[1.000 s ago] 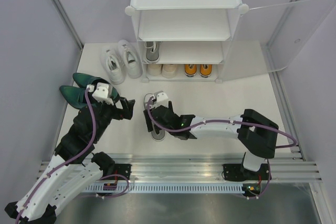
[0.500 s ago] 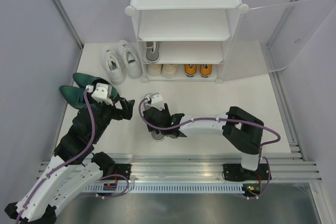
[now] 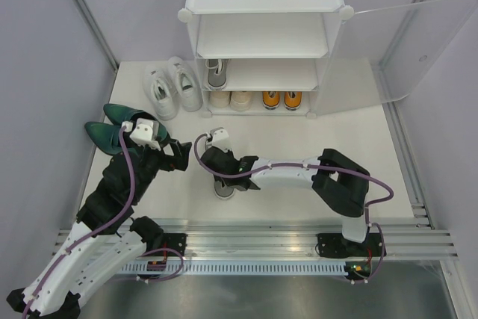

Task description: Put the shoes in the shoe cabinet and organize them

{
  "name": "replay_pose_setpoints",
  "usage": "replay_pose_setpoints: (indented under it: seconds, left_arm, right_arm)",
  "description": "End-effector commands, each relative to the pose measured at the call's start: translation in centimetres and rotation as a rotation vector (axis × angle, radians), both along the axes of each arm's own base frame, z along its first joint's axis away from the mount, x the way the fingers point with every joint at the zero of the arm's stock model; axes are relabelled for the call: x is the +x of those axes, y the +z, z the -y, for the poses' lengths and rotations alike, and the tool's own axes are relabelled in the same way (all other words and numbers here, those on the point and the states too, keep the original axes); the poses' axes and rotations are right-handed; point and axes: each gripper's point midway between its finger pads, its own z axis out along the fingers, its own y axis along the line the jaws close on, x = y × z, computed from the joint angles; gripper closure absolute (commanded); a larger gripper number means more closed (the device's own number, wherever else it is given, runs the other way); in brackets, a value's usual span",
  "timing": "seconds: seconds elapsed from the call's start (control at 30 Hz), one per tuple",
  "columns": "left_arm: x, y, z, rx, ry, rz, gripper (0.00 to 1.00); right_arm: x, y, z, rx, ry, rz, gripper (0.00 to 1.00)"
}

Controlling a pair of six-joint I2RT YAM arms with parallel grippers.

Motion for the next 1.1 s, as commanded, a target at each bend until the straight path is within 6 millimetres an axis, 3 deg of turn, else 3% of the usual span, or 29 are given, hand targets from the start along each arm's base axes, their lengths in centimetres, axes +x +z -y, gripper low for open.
replay_pose_setpoints:
  seconds: [0.0,0.13,0.3,0.47,0.67,0.77,1.07]
  left_arm:
    - [-0.1,1.5,0.3,-0.004,-0.026,0.053,0.00]
    - [0.0,1.5,0.2,-0.001,-0.025,0.054,0.00]
    - [-0.2,1.7,0.1,-0.003,-0.023,0.060,0.00]
    - [-0.3,1.9,-0.1,-0.006,-0.020,0.068,0.00]
    - [-0.4,2.2,-0.1,-0.012,-0.026,0.075,0.00]
    - [-0.3,2.0,0.1,-0.008,-0.031,0.069,0.00]
    - [-0.2,1.7,0.5,-0.001,-0.042,0.055,0.00]
  right_arm:
    - [2.3,1.2,0.6,0.018,-0.055,0.023,0.95]
    - [3.3,3.1,1.2,0.021,-0.045,0.050,0.99]
    - [4.5,8.1,1.9,0.095,-0.046,0.098,0.99]
    - [6.6,12.9,4.4,0.149,-0.080,0.155,0.99]
    - [9.2,16.7,7.1,0.171,-0.123,0.204,0.99]
    - [10.1,19.1,7.7,0.196,-0.135,0.240,0.99]
    - [12.8,23.9,9.2,0.214,-0.163,0.328,0.99]
